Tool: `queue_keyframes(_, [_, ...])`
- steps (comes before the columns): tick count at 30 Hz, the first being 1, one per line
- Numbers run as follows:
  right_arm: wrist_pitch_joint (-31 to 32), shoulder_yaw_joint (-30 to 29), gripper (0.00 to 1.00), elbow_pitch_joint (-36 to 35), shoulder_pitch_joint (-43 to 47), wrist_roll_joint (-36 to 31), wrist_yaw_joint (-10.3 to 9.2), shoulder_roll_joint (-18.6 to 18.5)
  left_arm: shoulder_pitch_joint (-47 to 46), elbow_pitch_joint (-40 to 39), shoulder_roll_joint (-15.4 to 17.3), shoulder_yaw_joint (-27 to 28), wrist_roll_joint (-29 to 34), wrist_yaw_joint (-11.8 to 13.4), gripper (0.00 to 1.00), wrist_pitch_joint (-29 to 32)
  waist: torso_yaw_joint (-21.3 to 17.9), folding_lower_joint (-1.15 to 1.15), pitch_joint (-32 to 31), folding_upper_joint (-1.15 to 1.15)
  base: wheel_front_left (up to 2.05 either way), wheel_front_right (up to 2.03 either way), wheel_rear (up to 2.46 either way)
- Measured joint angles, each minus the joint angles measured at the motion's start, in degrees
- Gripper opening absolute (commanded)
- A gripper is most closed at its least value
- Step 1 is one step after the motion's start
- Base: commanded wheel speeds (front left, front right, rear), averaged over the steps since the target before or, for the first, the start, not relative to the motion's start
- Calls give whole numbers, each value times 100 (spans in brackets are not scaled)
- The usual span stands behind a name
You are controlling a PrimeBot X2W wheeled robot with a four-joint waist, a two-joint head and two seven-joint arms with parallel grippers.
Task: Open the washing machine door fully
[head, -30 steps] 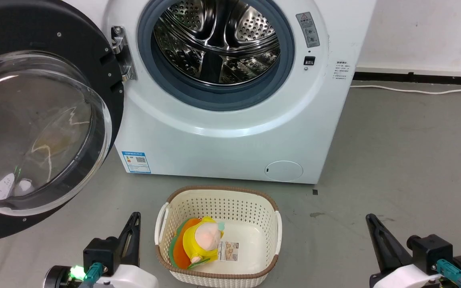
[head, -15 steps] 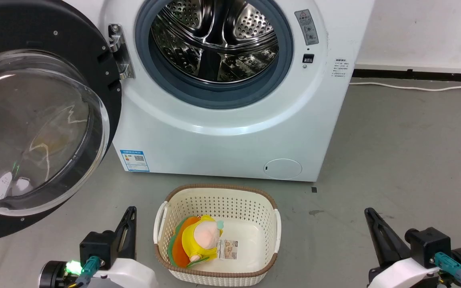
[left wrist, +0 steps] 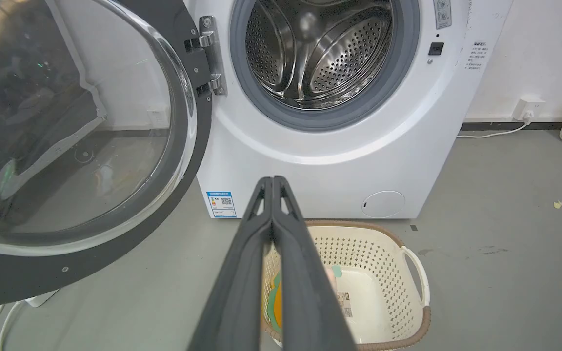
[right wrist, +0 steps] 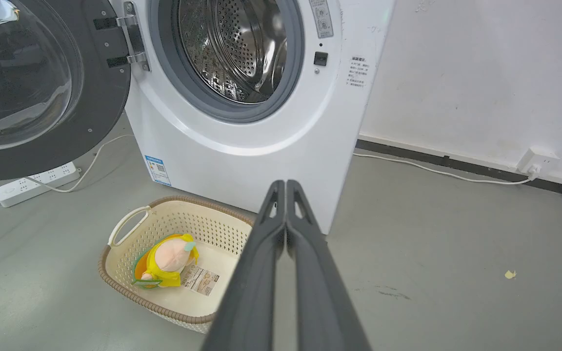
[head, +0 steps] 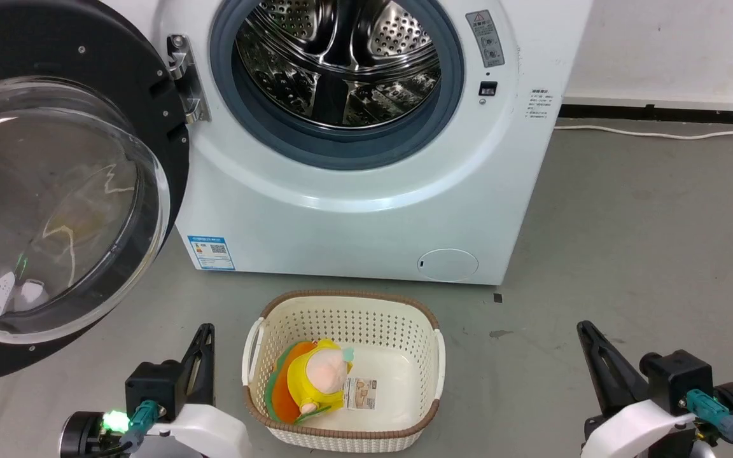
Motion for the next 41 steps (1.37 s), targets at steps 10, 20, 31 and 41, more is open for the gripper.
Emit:
queue_keyframes(10, [18,9,0,-26,-1,0,1,0,-1,-13,-12,37,8,0,0,32,-2,0,3,0,0,0,0])
queue_keyframes(20, [18,10,0,-26,-1,0,1,0,-2,-14,-13,43,8,0,0,32,-2,0,3,0,0,0,0])
queue_keyframes(31, [18,9,0,-26,-2,0,0,0,-2,-14,-13,44,9,0,0,32,-2,0,3,0,0,0,0])
queue_keyframes(41, [18,10,0,-26,-2,0,1,0,-2,-14,-13,45,9,0,0,32,-2,0,3,0,0,0,0])
